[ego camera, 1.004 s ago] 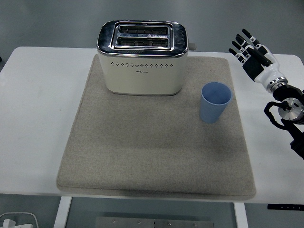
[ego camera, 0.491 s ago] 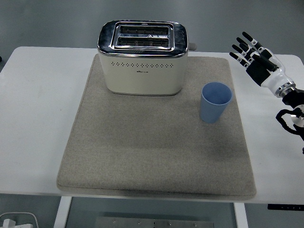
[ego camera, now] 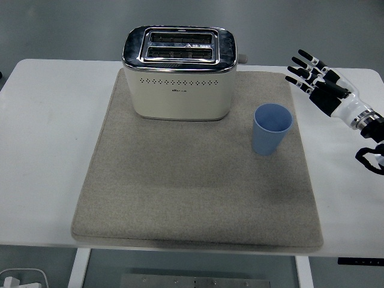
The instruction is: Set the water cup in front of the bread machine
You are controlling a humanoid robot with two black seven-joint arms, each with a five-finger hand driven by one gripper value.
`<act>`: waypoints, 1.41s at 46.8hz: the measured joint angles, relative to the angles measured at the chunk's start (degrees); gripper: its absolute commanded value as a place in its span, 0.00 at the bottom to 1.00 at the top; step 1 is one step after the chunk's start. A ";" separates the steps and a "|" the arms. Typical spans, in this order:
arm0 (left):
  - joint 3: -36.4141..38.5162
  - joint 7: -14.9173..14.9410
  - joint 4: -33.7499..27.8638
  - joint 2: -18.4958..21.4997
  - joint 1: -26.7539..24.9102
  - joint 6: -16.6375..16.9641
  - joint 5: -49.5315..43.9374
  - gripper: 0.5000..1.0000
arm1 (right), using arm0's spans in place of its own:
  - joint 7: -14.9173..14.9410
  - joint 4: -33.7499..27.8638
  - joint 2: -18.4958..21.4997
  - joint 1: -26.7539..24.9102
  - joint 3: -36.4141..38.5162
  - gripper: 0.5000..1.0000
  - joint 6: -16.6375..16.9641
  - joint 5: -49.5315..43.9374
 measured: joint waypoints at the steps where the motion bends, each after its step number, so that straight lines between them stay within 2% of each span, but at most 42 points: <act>1: 0.00 0.00 0.00 0.00 0.00 0.00 0.00 1.00 | 0.16 0.11 -0.03 -0.03 0.01 0.86 0.37 -0.29; 5: 0.00 0.00 0.00 0.00 0.01 0.00 0.00 1.00 | 1.64 0.48 -1.01 -0.45 0.04 0.86 2.08 -1.51; 10: 0.00 -0.01 0.00 0.00 0.01 0.00 0.00 1.00 | 2.76 0.74 -1.90 -0.84 0.08 0.86 2.37 -3.32; 28: 0.00 0.03 0.00 0.00 0.00 0.00 0.00 1.00 | 3.38 1.11 -3.79 -3.15 0.27 0.86 2.37 -9.00; 49: 0.00 0.02 0.00 0.00 0.01 0.00 0.00 1.00 | 6.48 8.35 -9.14 -6.18 0.62 0.86 2.38 -12.02; 66: 0.00 0.00 0.00 0.00 0.00 0.00 0.00 1.00 | 6.69 12.66 -11.57 -9.67 0.86 0.86 2.38 -14.83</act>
